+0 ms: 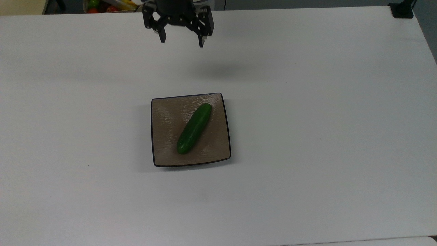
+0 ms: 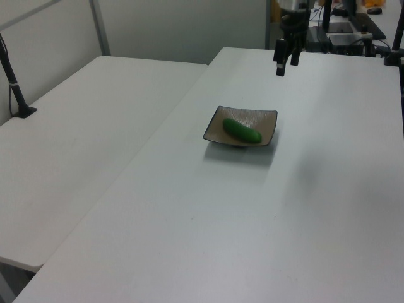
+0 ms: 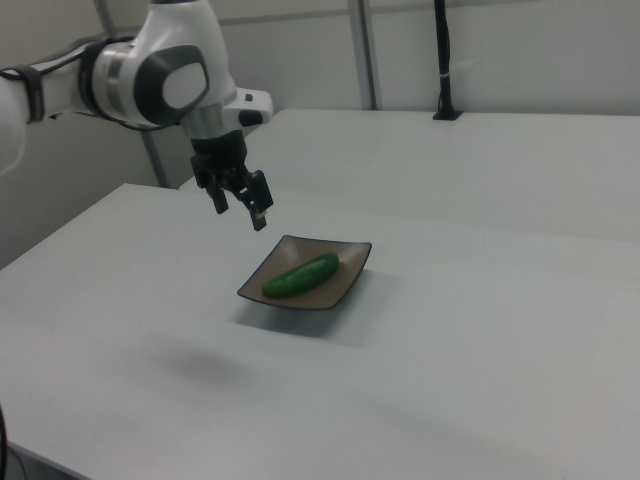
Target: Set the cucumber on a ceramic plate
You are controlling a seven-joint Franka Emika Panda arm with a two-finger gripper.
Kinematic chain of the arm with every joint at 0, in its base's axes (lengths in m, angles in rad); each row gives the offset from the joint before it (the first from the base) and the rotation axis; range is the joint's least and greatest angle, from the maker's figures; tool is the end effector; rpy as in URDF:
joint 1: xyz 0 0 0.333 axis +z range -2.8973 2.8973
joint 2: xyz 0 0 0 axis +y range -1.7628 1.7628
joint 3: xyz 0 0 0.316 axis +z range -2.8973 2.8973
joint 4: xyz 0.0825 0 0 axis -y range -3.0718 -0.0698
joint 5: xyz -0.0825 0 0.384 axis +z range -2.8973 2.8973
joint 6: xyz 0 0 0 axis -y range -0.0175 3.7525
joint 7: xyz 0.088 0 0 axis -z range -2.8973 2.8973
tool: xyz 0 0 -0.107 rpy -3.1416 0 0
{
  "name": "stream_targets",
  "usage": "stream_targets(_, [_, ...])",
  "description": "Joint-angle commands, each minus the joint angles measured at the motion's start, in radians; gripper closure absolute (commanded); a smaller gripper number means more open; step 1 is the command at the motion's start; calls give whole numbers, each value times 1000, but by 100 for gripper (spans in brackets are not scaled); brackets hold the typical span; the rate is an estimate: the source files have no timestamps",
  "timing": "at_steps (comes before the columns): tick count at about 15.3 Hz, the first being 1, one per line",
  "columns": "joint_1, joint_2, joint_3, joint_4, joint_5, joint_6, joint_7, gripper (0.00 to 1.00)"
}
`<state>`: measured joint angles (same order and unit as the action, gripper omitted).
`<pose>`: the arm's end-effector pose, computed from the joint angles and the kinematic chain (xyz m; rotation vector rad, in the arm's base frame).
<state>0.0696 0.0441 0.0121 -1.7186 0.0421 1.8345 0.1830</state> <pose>0.5823 0.0509 0.5525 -3.0845 0.1711 -0.1015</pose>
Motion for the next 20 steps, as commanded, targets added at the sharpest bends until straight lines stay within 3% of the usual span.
stream_targets(1, [15, -75, 3, -90, -33, 0, -19, 0])
stream_targets(20, [16, -87, 5, -96, -44, -37, -57, 0])
